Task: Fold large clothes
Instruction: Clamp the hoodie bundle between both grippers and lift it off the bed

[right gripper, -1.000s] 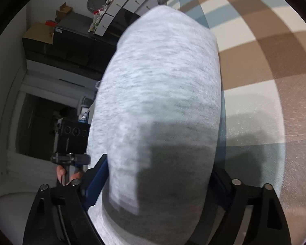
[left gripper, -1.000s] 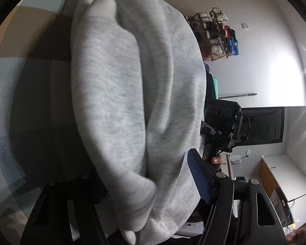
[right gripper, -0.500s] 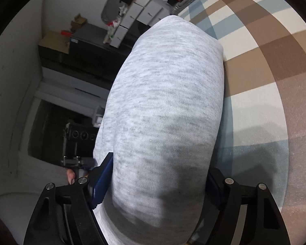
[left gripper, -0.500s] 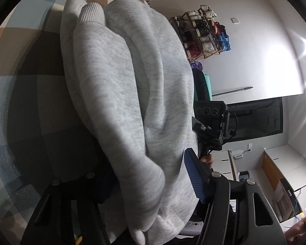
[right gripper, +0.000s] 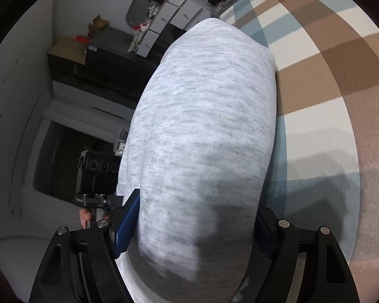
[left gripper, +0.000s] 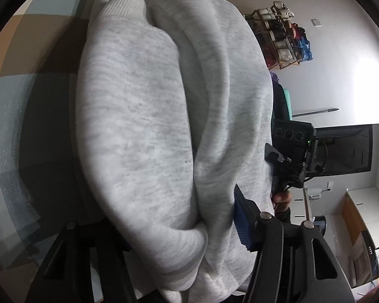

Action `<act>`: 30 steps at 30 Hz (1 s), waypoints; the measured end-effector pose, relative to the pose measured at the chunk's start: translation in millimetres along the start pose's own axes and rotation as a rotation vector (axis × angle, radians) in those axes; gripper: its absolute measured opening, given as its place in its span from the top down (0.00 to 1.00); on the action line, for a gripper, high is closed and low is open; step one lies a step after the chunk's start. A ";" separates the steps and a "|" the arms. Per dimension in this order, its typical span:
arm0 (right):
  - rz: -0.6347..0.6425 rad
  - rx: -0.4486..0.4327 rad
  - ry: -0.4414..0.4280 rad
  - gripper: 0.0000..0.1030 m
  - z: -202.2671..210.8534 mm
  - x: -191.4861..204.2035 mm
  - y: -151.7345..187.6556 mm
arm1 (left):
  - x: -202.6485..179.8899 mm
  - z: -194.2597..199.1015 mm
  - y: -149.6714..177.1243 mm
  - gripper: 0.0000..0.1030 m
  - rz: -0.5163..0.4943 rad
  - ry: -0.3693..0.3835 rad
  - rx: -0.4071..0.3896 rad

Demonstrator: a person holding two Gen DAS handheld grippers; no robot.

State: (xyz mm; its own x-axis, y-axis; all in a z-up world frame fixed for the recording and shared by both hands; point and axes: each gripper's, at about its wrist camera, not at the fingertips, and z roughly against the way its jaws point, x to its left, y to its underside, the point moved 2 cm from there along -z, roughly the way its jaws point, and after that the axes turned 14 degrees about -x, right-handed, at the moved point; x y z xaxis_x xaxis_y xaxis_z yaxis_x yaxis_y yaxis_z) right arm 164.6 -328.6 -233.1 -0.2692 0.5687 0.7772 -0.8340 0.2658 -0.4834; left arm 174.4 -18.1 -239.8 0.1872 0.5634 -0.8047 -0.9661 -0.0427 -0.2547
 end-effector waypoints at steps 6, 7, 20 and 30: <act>0.037 -0.055 0.014 0.31 6.0 16.7 3.1 | -10.8 9.0 0.9 0.64 -0.017 0.029 -0.024; 0.050 -0.064 0.015 0.31 7.7 21.0 3.6 | -11.5 11.1 2.7 0.65 -0.030 0.022 -0.028; 0.068 -0.105 -0.031 0.33 10.9 19.0 3.6 | -28.5 13.6 7.7 0.66 -0.095 -0.003 -0.067; 0.058 -0.150 -0.078 0.33 23.4 26.4 -9.4 | -46.3 35.1 2.8 0.66 -0.116 0.040 -0.111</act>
State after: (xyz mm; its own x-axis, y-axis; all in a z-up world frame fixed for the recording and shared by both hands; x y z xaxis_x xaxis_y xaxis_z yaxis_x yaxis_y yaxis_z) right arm 154.1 -334.3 -198.6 -0.3562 0.5258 0.7724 -0.7362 0.3511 -0.5785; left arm 156.9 -15.3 -184.5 0.3060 0.5363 -0.7866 -0.9122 -0.0713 -0.4034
